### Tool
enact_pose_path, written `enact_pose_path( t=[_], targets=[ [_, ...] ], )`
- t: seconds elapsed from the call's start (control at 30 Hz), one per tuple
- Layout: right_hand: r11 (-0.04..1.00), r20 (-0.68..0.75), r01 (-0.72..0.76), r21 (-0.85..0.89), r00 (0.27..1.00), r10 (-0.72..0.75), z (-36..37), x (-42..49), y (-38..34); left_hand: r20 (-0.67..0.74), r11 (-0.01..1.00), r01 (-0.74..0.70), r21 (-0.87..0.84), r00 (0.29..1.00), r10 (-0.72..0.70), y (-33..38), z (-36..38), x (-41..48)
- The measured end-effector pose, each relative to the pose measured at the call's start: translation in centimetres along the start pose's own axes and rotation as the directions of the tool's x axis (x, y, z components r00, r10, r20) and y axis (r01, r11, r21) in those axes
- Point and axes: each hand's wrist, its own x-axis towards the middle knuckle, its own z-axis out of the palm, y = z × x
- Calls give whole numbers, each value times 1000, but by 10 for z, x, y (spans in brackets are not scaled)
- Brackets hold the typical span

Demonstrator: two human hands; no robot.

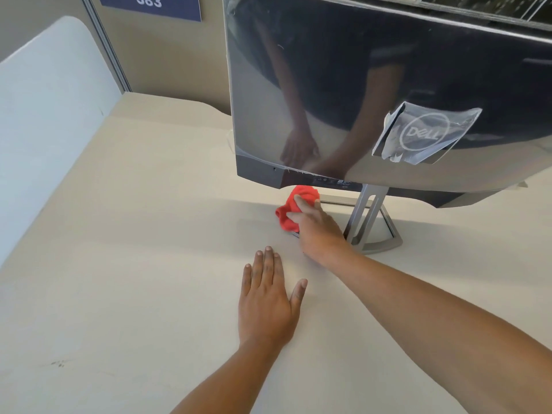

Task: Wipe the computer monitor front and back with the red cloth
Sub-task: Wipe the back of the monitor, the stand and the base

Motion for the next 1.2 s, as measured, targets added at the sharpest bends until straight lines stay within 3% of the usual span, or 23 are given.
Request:
enact_pose_path(
  t=[0.1,0.2,0.37,0.47,0.57,0.67,0.77,0.83,0.93,1.0,1.07,1.13,1.2],
  targets=[
    [986,73,166,-21,984,-164,0,-23,10,3,1000,-11,-18,1000,11,0,-2,0],
    [947,42,315,-62,949,-313,1,-49,25,1,999,-23,-25,1000,23,-1,-2,-1],
    [899,-7,423,-116,904,-426,2,-92,55,-34,998,-19,-67,999,17,-1,-3,-2],
    [891,-71,449,-60,889,-453,-4,-116,71,-107,970,-37,-242,994,11,-6,-6,-7],
    [876,-194,481,-16,858,-475,-12,-143,78,-153,873,-55,-485,988,-23,-4,-18,-12],
    [824,-267,567,-5,793,-547,-23,-170,73,-126,791,-190,-581,982,143,18,-46,-13],
    [796,-314,603,-47,748,-585,-39,-190,67,51,764,-243,-597,940,338,45,-69,-9],
    [799,-366,596,-75,729,-578,-51,-200,68,69,744,-228,-628,936,345,59,-74,-10],
    [823,-492,567,26,724,-483,-66,-210,79,36,566,-93,-819,977,212,77,-76,-20],
    [838,-479,475,270,821,-310,-72,-220,93,42,337,1,-942,993,114,90,-74,-30],
    [709,-371,309,633,926,-72,-73,-233,107,76,116,70,-991,996,42,103,-71,-39],
    [420,-221,115,900,952,213,-69,-244,120,129,-4,129,-992,992,11,118,-68,-48],
    [53,77,-105,993,923,377,-60,-249,134,167,-34,167,-985,986,-19,132,-64,-57]
  ],
)
